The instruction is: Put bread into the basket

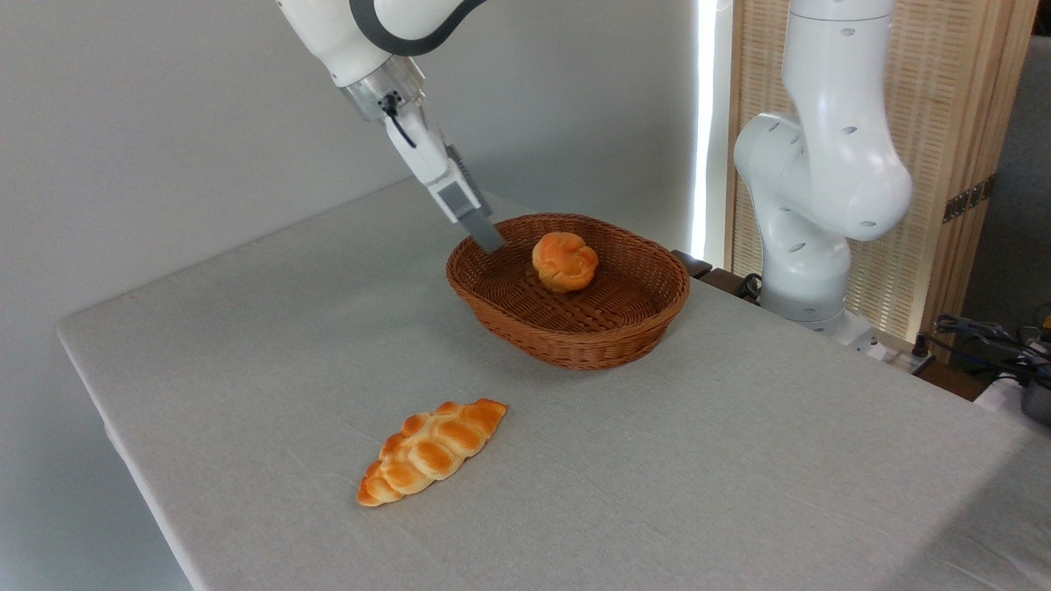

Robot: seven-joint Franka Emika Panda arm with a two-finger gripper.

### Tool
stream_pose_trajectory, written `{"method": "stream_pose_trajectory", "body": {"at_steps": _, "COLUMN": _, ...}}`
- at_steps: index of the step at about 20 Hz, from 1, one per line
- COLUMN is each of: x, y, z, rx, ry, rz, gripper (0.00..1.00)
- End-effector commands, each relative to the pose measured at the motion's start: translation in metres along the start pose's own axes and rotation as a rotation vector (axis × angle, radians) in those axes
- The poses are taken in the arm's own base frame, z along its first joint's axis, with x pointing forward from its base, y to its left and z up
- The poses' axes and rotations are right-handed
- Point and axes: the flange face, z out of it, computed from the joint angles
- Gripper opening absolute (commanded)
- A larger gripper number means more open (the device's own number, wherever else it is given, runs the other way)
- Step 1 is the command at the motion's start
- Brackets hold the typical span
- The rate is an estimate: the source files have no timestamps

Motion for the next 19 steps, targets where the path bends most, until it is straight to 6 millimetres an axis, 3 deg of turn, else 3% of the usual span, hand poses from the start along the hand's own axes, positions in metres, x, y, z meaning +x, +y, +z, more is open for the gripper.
{"method": "stream_pose_trajectory", "body": {"at_steps": 1, "x": -0.011, "y": -0.035, "z": -0.028, "rx": 0.111, "ry": 0.136, "rz": -0.055, "gripper": 1.00}}
{"method": "stream_pose_trajectory", "body": {"at_steps": 6, "x": -0.038, "y": -0.093, "z": -0.065, "rx": 0.204, "ry": 0.311, "rz": -0.203, "gripper": 1.00}}
{"method": "stream_pose_trajectory", "body": {"at_steps": 9, "x": -0.074, "y": -0.138, "z": -0.071, "rx": 0.237, "ry": 0.385, "rz": -0.309, "gripper": 1.00}}
{"method": "stream_pose_trajectory", "body": {"at_steps": 14, "x": -0.115, "y": -0.192, "z": -0.072, "rx": 0.270, "ry": 0.448, "rz": -0.429, "gripper": 1.00}}
{"method": "stream_pose_trajectory", "body": {"at_steps": 19, "x": -0.141, "y": -0.210, "z": -0.069, "rx": 0.279, "ry": 0.459, "rz": -0.484, "gripper": 1.00}}
